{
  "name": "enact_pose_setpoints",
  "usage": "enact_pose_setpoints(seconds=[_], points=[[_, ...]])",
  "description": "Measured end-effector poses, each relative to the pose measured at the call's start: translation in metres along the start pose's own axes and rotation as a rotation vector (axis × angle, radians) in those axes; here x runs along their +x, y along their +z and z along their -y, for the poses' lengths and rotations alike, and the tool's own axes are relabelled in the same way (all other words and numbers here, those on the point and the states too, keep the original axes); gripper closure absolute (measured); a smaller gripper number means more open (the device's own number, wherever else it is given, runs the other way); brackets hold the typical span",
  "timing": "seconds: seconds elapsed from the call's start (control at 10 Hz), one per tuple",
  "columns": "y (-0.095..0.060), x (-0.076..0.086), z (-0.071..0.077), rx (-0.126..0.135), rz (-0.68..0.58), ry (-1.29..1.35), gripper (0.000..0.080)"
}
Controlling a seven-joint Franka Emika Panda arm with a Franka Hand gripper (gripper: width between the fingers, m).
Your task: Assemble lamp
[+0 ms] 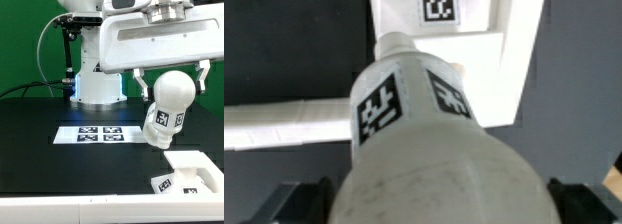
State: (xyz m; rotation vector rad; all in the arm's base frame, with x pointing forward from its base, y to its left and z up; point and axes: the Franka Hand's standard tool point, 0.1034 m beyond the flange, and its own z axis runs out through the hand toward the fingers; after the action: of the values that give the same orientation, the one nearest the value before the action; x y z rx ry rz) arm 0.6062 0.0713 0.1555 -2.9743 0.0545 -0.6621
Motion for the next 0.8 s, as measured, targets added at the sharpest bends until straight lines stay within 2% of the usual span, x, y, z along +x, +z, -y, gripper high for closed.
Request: enact_pose_setpoints(seconds=[0.1, 0.2, 0.3, 0.6, 0.8], points=[[-0.005, 0.011, -0.001, -0.007, -0.109, -0.023, 0.0223], [-0.003, 0.016, -0.006, -0.019, -0.198, -0.029, 0.0223], [0.002, 0.011, -0.005, -0.02, -0.205, -0.031, 0.0223], [0.002, 0.01, -0.004, -0.017, -0.195, -0.032, 0.0223], [-0.009, 0.025, -0.004, -0.001, -0.199, -0.012, 0.0223]])
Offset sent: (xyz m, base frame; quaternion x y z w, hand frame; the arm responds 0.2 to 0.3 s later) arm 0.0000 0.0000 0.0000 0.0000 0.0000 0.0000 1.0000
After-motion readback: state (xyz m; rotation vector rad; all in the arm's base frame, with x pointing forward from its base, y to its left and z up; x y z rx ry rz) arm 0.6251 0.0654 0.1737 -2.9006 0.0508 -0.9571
